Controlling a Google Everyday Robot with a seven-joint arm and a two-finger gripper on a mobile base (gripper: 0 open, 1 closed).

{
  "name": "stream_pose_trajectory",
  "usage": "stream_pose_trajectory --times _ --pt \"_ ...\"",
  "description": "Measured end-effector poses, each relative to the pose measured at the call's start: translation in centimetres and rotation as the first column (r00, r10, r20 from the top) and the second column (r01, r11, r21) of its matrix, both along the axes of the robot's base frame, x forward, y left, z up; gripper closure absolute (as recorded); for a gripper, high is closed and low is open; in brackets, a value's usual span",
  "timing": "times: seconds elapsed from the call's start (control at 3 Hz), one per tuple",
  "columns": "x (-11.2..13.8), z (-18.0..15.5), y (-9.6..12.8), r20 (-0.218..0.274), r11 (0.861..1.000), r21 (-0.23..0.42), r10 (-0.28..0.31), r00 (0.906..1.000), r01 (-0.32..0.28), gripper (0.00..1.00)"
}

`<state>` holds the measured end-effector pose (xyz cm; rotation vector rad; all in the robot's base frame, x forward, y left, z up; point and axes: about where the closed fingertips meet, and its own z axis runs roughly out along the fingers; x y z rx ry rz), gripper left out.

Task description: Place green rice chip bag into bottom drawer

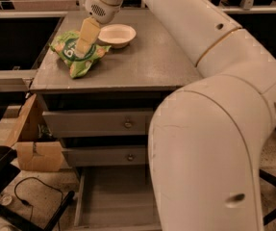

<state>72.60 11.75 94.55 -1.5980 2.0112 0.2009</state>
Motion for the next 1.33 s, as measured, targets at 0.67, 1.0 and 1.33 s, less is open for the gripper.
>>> stream_pose_trajectory --times 0.67,1.0,1.33 --pt "3.9 -4.9 4.7 -0.044 1.0 -0.024 0.014 0.9989 -0.015 0.0" --pt "5.5 -7.1 6.4 -0.06 0.999 0.002 0.053 0.9968 -0.053 0.0" --pt "6.2 -8.9 7.6 -0.076 0.996 0.019 0.093 0.9928 -0.092 0.19"
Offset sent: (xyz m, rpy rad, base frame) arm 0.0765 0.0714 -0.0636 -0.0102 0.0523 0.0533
